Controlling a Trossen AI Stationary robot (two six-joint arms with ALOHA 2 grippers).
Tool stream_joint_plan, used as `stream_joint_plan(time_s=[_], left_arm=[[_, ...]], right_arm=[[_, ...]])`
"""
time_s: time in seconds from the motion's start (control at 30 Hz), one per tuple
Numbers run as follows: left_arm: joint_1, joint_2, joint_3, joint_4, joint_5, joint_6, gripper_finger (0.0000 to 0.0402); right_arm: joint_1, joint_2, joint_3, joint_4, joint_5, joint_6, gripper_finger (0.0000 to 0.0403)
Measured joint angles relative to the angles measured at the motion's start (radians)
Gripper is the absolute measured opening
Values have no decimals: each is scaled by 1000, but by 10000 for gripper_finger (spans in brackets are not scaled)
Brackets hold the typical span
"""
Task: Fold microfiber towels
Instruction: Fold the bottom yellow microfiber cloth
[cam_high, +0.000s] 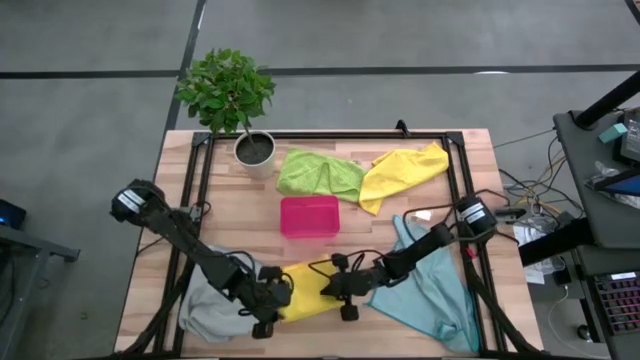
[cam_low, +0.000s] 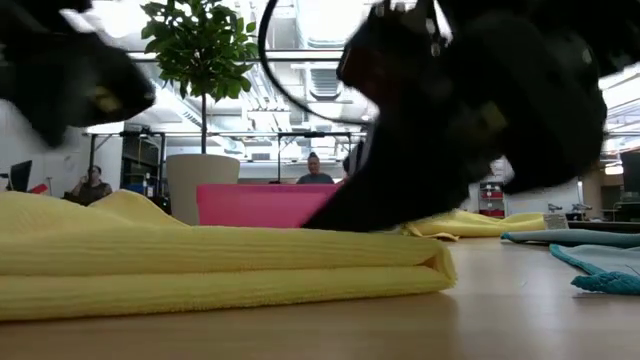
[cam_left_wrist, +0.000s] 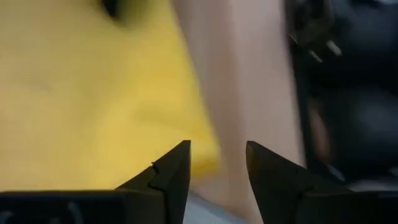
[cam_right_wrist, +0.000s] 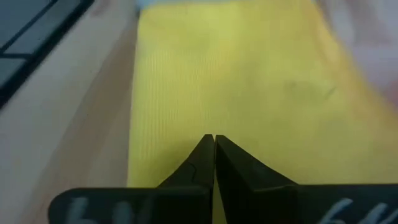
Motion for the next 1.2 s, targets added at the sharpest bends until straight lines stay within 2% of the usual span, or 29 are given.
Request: stream_joint_plan(time_s=[0.1, 0.17, 0.27, 0.4, 0.5, 0.83, 1.07, 1.2], left_arm=[[1, 12, 0, 17, -170, 17, 139], [1, 39, -2, 14, -206, 16, 139], [0, 96, -5, 12, -199, 15, 137], [0, 150, -5, 24, -53, 13, 125], [0, 164, -4, 27, -15, 14, 113], [-1, 128, 3, -15, 19, 18, 100], [0, 64, 6, -9, 10, 16, 100], [-2, 55, 3, 112, -31, 14, 100]], right_arm=[[1, 27, 3, 5, -10, 17, 9], [2, 28, 3, 5, -28, 16, 9], [2, 14, 3, -24, -33, 7, 9], [2, -27, 3, -145, -35, -8, 9], [2, -47, 4, -227, -32, -8, 9], [2, -116, -1, -321, -25, -11, 9], [8, -155, 3, -303, -25, 2, 9], [22, -154, 3, -268, -33, 7, 9]])
